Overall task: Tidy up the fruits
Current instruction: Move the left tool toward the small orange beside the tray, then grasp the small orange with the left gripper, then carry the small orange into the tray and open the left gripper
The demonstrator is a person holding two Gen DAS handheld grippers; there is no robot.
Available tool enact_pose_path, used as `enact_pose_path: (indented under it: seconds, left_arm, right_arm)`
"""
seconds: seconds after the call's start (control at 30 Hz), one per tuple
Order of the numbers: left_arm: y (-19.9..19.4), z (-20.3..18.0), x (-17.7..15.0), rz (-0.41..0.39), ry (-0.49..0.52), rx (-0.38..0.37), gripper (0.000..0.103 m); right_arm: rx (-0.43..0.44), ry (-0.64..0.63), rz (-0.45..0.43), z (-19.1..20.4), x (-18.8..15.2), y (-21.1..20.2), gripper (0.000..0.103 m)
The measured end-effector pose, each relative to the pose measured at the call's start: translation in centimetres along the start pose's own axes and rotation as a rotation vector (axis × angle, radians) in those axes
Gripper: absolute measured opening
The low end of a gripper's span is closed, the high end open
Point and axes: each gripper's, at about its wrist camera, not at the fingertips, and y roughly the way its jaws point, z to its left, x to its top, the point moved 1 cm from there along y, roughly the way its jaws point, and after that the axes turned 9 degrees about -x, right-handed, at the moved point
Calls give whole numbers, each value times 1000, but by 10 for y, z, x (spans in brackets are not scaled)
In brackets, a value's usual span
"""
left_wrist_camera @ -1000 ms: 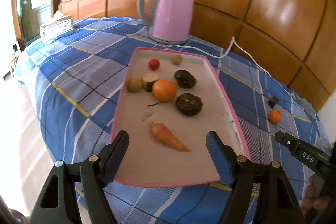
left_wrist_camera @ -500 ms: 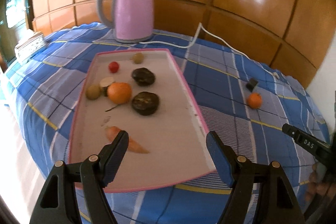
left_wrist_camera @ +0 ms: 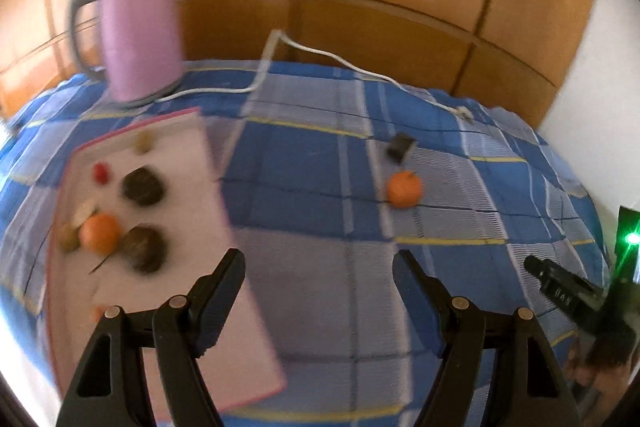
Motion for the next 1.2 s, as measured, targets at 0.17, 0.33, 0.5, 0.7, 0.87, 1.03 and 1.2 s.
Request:
enact_pose_path:
  seconds: [0.17, 0.33, 0.5, 0.7, 0.87, 1.03, 1.2]
  left_arm:
    - [43, -27, 21, 47, 57, -51, 76]
    - [86, -43, 34, 115, 81, -72, 76]
    - [116, -52, 40, 150, 75, -67, 72]
    - [137, -55, 40, 177, 78, -62, 64]
    - [146, -55, 34, 186, 79, -82, 38]
    - [120, -48, 28, 151, 30, -113, 38]
    - [65, -35, 29, 47, 23, -106, 38]
  right_arm:
    - [-44, 35, 7, -16, -1, 8, 36]
    - [-74, 41, 16, -26, -5, 16, 36]
    - [-80, 44, 20, -33, -7, 20, 36]
    - [-74, 38, 14, -33, -8, 21, 37]
    - [-72, 38, 11, -33, -9, 21, 37]
    - [-72, 37, 8, -33, -10, 20, 37]
    - [-76, 33, 8, -32, -9, 21, 38]
